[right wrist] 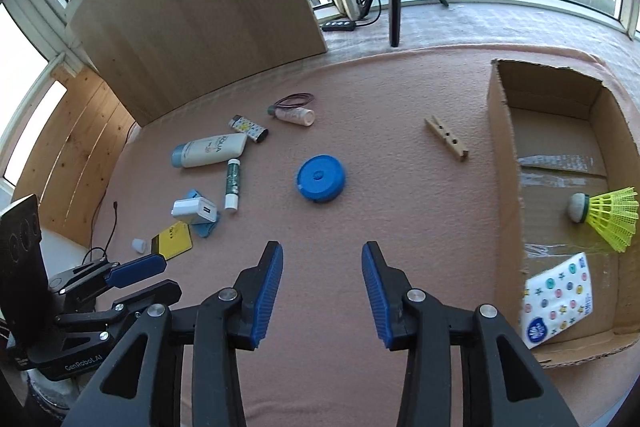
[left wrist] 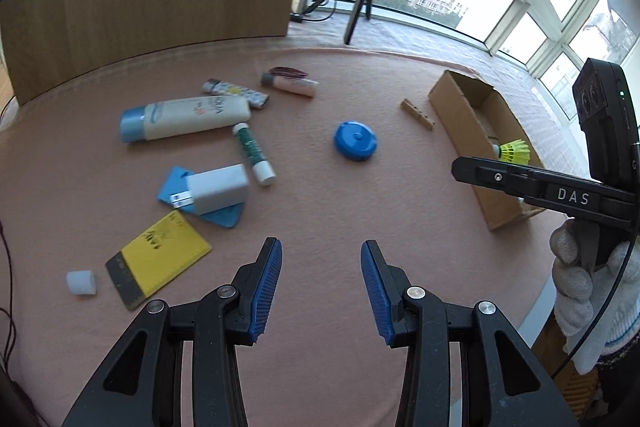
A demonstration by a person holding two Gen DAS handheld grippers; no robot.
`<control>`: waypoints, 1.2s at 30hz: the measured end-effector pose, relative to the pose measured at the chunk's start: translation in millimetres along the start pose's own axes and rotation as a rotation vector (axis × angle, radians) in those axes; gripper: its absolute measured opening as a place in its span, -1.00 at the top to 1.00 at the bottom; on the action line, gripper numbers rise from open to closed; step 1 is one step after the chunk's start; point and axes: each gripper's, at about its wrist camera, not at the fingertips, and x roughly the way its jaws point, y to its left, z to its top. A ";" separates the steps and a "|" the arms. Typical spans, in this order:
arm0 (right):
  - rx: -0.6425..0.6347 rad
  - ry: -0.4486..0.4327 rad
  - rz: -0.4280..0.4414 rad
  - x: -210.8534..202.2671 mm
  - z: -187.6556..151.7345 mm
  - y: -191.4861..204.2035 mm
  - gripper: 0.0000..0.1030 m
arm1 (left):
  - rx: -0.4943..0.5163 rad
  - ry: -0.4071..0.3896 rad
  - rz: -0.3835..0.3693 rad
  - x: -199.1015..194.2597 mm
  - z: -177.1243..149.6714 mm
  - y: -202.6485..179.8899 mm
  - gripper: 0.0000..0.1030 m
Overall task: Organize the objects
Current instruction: 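Move the left tool to the yellow ruler card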
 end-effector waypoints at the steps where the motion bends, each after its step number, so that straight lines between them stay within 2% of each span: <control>1: 0.002 0.002 0.001 3.8 -0.8 6.1 0.27 | -0.009 -0.003 0.003 -2.6 -1.7 11.2 0.13; 5: 0.009 0.017 -0.007 20.0 -8.0 28.3 0.27 | -0.039 0.001 0.028 -9.1 -10.4 58.4 0.13; 10: 0.021 0.047 -0.017 35.7 -20.1 47.3 0.27 | 0.034 0.070 0.076 6.1 -13.3 102.4 0.07; 12: 0.018 0.048 -0.027 38.7 -22.6 53.6 0.27 | 0.050 0.077 0.056 10.6 -10.6 112.1 0.07; 16: 0.038 0.046 -0.043 43.1 -23.2 58.2 0.26 | 0.019 0.121 -0.050 23.3 0.1 130.7 -0.18; 17: 0.045 0.045 -0.047 43.5 -23.6 58.5 0.25 | 0.020 0.130 -0.065 26.3 3.0 134.0 -0.18; 23: 0.083 0.046 -0.055 43.8 -26.6 57.9 0.21 | 0.078 0.177 -0.060 44.5 15.0 137.1 -0.21; 29: 0.086 0.047 -0.059 40.9 -31.1 58.4 0.20 | 0.194 0.276 -0.072 59.9 13.1 122.1 -0.21; 36: 0.133 0.051 -0.050 35.2 -39.5 44.7 0.20 | 0.342 0.324 0.006 58.7 -1.1 97.1 -0.18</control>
